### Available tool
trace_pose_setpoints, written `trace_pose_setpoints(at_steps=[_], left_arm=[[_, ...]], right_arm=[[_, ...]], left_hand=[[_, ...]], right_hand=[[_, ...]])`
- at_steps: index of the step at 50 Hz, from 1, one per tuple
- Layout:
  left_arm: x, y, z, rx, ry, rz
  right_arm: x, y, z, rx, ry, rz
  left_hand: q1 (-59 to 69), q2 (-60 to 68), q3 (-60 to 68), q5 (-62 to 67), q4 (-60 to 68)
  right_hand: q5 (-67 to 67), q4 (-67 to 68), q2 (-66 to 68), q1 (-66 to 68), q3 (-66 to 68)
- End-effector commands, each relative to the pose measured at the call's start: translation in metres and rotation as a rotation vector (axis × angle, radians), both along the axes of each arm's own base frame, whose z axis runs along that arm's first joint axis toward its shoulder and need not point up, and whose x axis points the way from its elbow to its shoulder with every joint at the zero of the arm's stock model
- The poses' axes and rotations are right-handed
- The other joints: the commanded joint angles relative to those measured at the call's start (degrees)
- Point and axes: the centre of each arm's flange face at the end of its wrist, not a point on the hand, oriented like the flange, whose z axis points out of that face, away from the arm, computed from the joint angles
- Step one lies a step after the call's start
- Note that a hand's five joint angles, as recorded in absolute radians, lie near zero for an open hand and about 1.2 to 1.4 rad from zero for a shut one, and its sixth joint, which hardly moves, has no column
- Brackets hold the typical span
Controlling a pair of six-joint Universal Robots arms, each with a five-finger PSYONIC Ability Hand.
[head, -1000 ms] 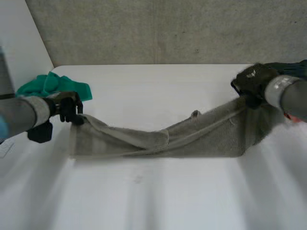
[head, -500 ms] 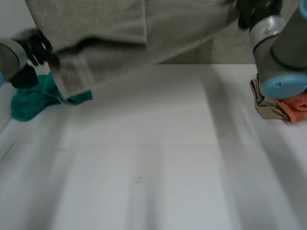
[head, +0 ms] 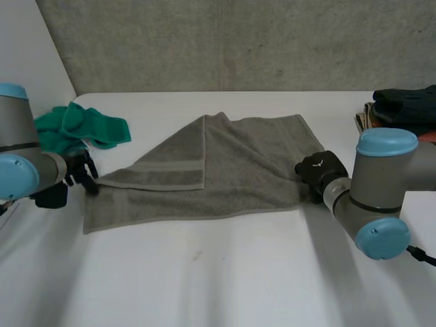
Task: Fold the laundry.
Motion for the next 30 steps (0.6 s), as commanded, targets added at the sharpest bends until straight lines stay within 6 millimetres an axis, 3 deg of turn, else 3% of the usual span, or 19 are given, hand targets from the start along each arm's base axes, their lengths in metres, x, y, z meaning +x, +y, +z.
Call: trace_pose_setpoints(at_steps=[1, 6, 9, 18, 22, 30], left_arm=[[0.005, 0.011, 0.041, -0.128, -0.015, -0.121], [0.01, 0.027, 0.061, -0.208, -0.064, -0.191], [0.008, 0.043, 0.064, -0.223, -0.095, -0.265], [-0.007, 0.098, 0.025, -0.13, -0.222, -0.556], [-0.007, 0.106, 0.013, -0.101, -0.253, -0.607], [-0.006, 0.1, -0.002, -0.068, -0.23, -0.619]], right_arm=[[0.001, 0.007, 0.026, -0.036, -0.062, -0.008], [0.003, 0.011, 0.034, -0.036, -0.099, -0.007], [0.004, 0.013, 0.033, -0.029, -0.11, -0.007], [0.005, 0.015, 0.028, -0.015, -0.102, -0.004], [0.006, 0.015, 0.025, -0.009, -0.097, -0.002], [0.006, 0.016, 0.019, -0.002, -0.084, 0.003]], left_hand=[[-10.52, -10.51, -10.93, -10.5, -10.47], [-21.97, -21.96, -22.38, -21.95, -21.92], [-20.66, -20.65, -21.06, -20.63, -20.61], [6.73, 6.74, 6.33, 6.76, 6.78], [13.15, 13.16, 12.75, 13.18, 13.2], [-1.96, -1.95, -2.36, -1.93, -1.91]], right_hand=[[12.19, 11.37, 12.1, 14.94, 11.73], [12.19, 11.37, 12.1, 14.94, 11.73], [12.19, 11.37, 12.1, 14.94, 11.73], [12.19, 11.37, 12.1, 14.94, 11.73], [12.19, 11.37, 12.1, 14.94, 11.73], [12.19, 11.37, 12.1, 14.94, 11.73]])
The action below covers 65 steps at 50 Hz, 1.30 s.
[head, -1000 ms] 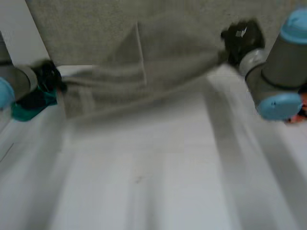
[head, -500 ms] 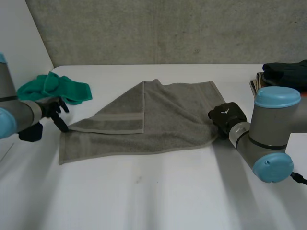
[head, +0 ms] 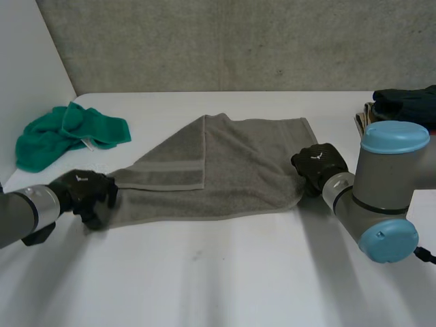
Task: Fold the laundry.
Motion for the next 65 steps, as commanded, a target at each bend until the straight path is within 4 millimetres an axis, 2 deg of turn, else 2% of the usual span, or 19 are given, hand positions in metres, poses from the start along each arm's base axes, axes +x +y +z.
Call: trace_pose_setpoints(at_steps=[1, 17, 32, 36, 50, 55, 60, 65], left_arm=[[0.001, -0.006, -0.016, 0.036, -0.001, -0.014], [-0.004, -0.026, -0.029, -0.078, -0.052, -0.024], [-0.013, -0.03, -0.039, -0.091, -0.086, -0.064], [-0.014, -0.033, -0.039, -0.104, -0.095, -0.067], [-0.018, -0.042, -0.042, -0.159, -0.126, -0.068], [-0.019, -0.043, -0.041, -0.168, -0.127, -0.07], [-0.02, -0.046, -0.04, -0.182, -0.131, -0.066], [-0.018, -0.045, -0.031, -0.205, -0.14, -0.046]], right_arm=[[0.0, 0.0, -0.006, 0.007, 0.014, 0.005], [0.001, 0.001, -0.011, -0.006, 0.027, 0.016], [0.002, 0.002, -0.013, -0.01, 0.038, 0.024], [0.002, 0.002, -0.014, -0.008, 0.041, 0.026], [0.003, 0.003, -0.016, -0.012, 0.048, 0.037], [0.003, 0.004, -0.016, -0.012, 0.051, 0.036], [0.003, 0.004, -0.016, -0.013, 0.054, 0.038], [0.002, 0.005, -0.012, -0.019, 0.06, 0.035]], left_hand=[[-4.61, -4.75, -5.03, -4.7, -4.79], [-1.59, -1.73, -2.01, -1.69, -1.77], [-1.76, -1.9, -2.18, -1.86, -1.95], [6.98, 6.83, 6.55, 6.88, 6.79], [12.03, 11.88, 11.6, 11.93, 11.84], [20.6, 20.46, 20.18, 20.51, 20.42], [39.22, 39.08, 38.8, 39.13, 39.04], [39.94, 39.8, 39.52, 39.84, 39.76]], right_hand=[[12.19, 11.36, 12.1, 14.94, 11.73], [12.19, 11.36, 12.1, 14.94, 11.73], [12.19, 11.36, 12.1, 14.94, 11.73], [12.19, 11.36, 12.1, 14.94, 11.73], [12.19, 11.36, 12.1, 14.94, 11.73], [12.19, 11.36, 12.1, 14.94, 11.73], [12.19, 11.36, 12.1, 14.94, 11.73], [12.19, 11.36, 12.1, 14.94, 11.73]])
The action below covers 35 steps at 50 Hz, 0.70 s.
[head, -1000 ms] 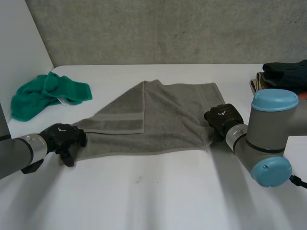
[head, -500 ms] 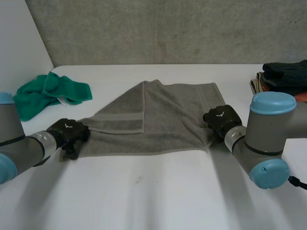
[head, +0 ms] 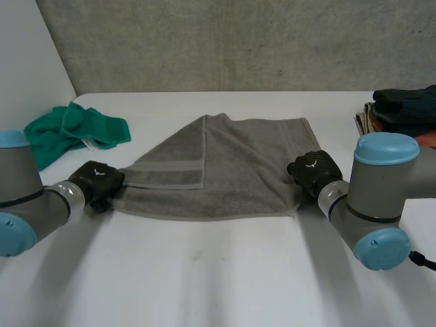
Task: Fold the laundry.
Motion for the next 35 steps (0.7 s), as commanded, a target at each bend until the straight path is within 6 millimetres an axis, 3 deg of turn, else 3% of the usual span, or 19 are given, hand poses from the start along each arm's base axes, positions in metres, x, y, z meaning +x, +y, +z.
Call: trace_pose_setpoints(at_steps=[1, 5, 6, 9, 10, 12, 13, 17, 23, 29, 35], left_arm=[[0.002, -0.001, 0.013, -0.037, -0.005, 0.027], [0.004, 0.003, 0.05, -0.117, 0.022, 0.055], [0.003, 0.008, 0.077, -0.169, 0.055, 0.064], [0.004, 0.019, 0.123, -0.244, 0.132, 0.089], [0.005, 0.027, 0.154, -0.302, 0.182, 0.099], [0.006, 0.036, 0.186, -0.359, 0.243, 0.104], [0.007, 0.045, 0.217, -0.42, 0.303, 0.1], [0.009, 0.062, 0.263, -0.455, 0.422, 0.089], [0.009, 0.062, 0.279, -0.392, 0.474, 0.118], [0.004, 0.029, 0.257, -0.313, 0.426, 0.184], [-0.008, -0.021, 0.219, -0.289, 0.32, 0.214]], right_arm=[[-0.001, 0.001, 0.005, -0.008, 0.009, -0.001], [-0.002, 0.005, 0.028, -0.049, 0.016, 0.004], [-0.004, 0.006, 0.049, -0.087, 0.014, 0.0], [-0.01, 0.009, 0.09, -0.167, 0.003, -0.003], [-0.015, 0.011, 0.122, -0.24, -0.012, -0.011], [-0.021, 0.015, 0.156, -0.316, -0.031, -0.02], [-0.026, 0.018, 0.187, -0.393, -0.05, -0.022], [-0.039, 0.029, 0.243, -0.494, -0.08, -0.02], [-0.042, 0.022, 0.259, -0.481, -0.078, 0.009], [-0.035, -0.008, 0.233, -0.414, -0.045, 0.012], [-0.023, -0.042, 0.191, -0.368, 0.013, 0.023]], left_hand=[[14.81, 12.14, 12.53, 13.46, 12.14], [14.81, 12.14, 12.53, 13.46, 12.14], [14.81, 12.14, 12.53, 13.46, 12.14], [14.81, 12.14, 12.53, 13.46, 12.14], [14.81, 12.14, 12.53, 13.46, 12.14], [14.81, 12.14, 12.53, 13.46, 12.14], [14.81, 12.14, 12.53, 13.46, 12.14], [14.81, 12.14, 12.53, 13.46, 12.14], [14.81, 12.14, 12.53, 13.46, 12.14], [14.81, 12.14, 12.53, 13.46, 12.14], [14.81, 12.14, 12.53, 13.46, 12.14]], right_hand=[[12.19, 11.36, 12.1, 14.94, 11.73], [12.19, 11.36, 12.1, 14.94, 11.73], [12.19, 11.36, 12.1, 14.94, 11.73], [12.19, 11.36, 12.1, 14.94, 11.73], [12.19, 11.36, 12.1, 14.94, 11.73], [12.19, 11.36, 12.1, 14.94, 11.73], [12.19, 11.36, 12.1, 14.94, 11.73], [12.19, 11.36, 12.1, 14.94, 11.73], [12.19, 11.36, 12.1, 14.94, 11.73], [12.19, 11.36, 12.1, 14.94, 11.73], [12.19, 11.36, 12.1, 14.94, 11.73]])
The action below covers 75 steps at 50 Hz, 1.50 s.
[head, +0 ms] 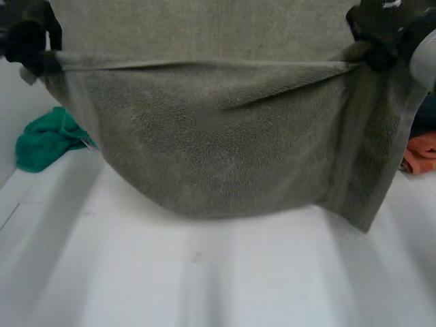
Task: Fold the laundry.
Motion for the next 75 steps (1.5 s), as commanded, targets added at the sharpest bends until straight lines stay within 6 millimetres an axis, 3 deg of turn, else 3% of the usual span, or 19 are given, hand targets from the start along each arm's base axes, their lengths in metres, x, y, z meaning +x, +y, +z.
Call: trace_pose_setpoints(at_steps=[1, 4, 7, 11, 14, 17, 20, 23, 26, 30, 36, 41, 46, 52, 60, 61, 65, 70, 75], left_arm=[[-0.016, -0.061, -0.048, 0.058, -0.118, 0.05], [-0.024, -0.081, -0.053, 0.022, -0.131, 0.049], [-0.029, -0.096, -0.038, -0.068, -0.086, 0.042], [-0.027, -0.104, 0.025, -0.344, 0.103, 0.046], [-0.019, -0.1, 0.065, -0.521, 0.236, 0.058], [-0.015, -0.097, 0.081, -0.606, 0.317, 0.069], [-0.013, -0.093, 0.086, -0.637, 0.345, 0.083], [-0.016, -0.094, 0.077, -0.613, 0.322, 0.068], [-0.019, -0.102, 0.051, -0.54, 0.287, 0.06], [-0.018, -0.117, 0.005, -0.428, 0.237, 0.078], [-0.017, -0.133, -0.082, -0.262, 0.135, 0.099], [-0.02, -0.132, -0.157, -0.118, 0.022, 0.083], [-0.015, -0.12, -0.199, -0.001, -0.069, 0.091], [-0.004, -0.104, -0.213, 0.101, -0.136, 0.095], [0.003, -0.05, -0.205, 0.249, -0.332, 0.056], [0.005, -0.036, -0.202, 0.277, -0.39, 0.046], [0.013, 0.001, -0.194, 0.336, -0.522, 0.008], [0.021, 0.034, -0.194, 0.426, -0.628, -0.062], [0.017, 0.048, -0.196, 0.494, -0.665, -0.159]], right_arm=[[0.016, -0.043, -0.052, 0.046, 0.066, 0.0], [0.029, -0.065, -0.056, -0.047, 0.045, -0.005], [0.034, -0.093, -0.03, -0.252, -0.054, -0.051], [0.029, -0.111, 0.034, -0.592, -0.309, -0.101], [0.024, -0.109, 0.063, -0.742, -0.441, -0.066], [0.023, -0.106, 0.068, -0.771, -0.467, -0.037], [0.029, -0.106, 0.055, -0.707, -0.436, -0.018], [0.033, -0.108, 0.03, -0.589, -0.391, -0.011], [0.035, -0.111, 0.005, -0.487, -0.36, -0.022], [0.036, -0.114, -0.03, -0.368, -0.315, -0.029], [0.039, -0.118, -0.102, -0.161, -0.237, -0.039], [0.038, -0.116, -0.178, 0.025, -0.154, -0.058], [0.031, -0.113, -0.221, 0.127, -0.084, -0.089], [0.013, -0.102, -0.237, 0.242, -0.021, -0.129], [-0.012, -0.066, -0.208, 0.326, 0.099, -0.164], [-0.021, -0.059, -0.194, 0.311, 0.13, -0.174], [-0.046, -0.028, -0.178, 0.344, 0.292, -0.177], [-0.073, 0.016, -0.181, 0.453, 0.567, -0.102], [-0.074, 0.039, -0.183, 0.498, 0.671, 0.014]], left_hand=[[14.81, 11.54, 11.82, 13.43, 11.36], [14.81, 11.54, 11.82, 13.43, 11.36], [14.81, 11.54, 11.82, 13.43, 11.36], [14.81, 11.54, 11.82, 13.43, 11.36], [14.81, 11.54, 11.82, 13.43, 11.36], [14.81, 11.54, 11.82, 13.43, 11.36], [14.81, 11.54, 11.82, 13.43, 11.36], [14.81, 11.54, 11.82, 13.43, 11.36], [14.81, 11.54, 11.82, 13.43, 11.36], [14.81, 11.54, 11.82, 13.43, 11.36], [14.81, 11.54, 11.82, 13.43, 11.36], [14.81, 11.54, 11.82, 13.43, 11.36], [14.81, 11.54, 11.82, 13.43, 11.36], [14.81, 11.54, 11.82, 13.43, 11.36], [14.81, 11.54, 11.82, 13.43, 11.36], [14.81, 11.54, 11.82, 13.43, 11.36], [14.81, 11.54, 11.82, 13.43, 11.36], [14.81, 11.54, 11.82, 13.43, 11.36], [14.81, 11.54, 11.82, 13.43, 11.36]], right_hand=[[11.93, 11.33, 12.1, 14.94, 11.69], [11.93, 11.33, 12.1, 14.94, 11.69], [11.93, 11.33, 12.1, 14.94, 11.69], [11.93, 11.33, 12.1, 14.94, 11.69], [11.93, 11.33, 12.1, 14.94, 11.69], [11.93, 11.33, 12.1, 14.94, 11.69], [11.93, 11.33, 12.1, 14.94, 11.69], [11.93, 11.33, 12.1, 14.94, 11.69], [11.93, 11.33, 12.1, 14.94, 11.69], [11.93, 11.33, 12.1, 14.94, 11.69], [11.93, 11.33, 12.1, 14.94, 11.69], [11.93, 11.33, 12.1, 14.94, 11.69], [11.93, 11.33, 12.1, 14.94, 11.69], [11.93, 11.33, 12.1, 14.94, 11.69], [11.93, 11.33, 12.1, 14.94, 11.69], [11.93, 11.33, 12.1, 14.94, 11.69], [11.93, 11.33, 12.1, 14.94, 11.69], [11.93, 11.33, 12.1, 14.94, 11.69], [11.93, 11.33, 12.1, 14.94, 11.69]])
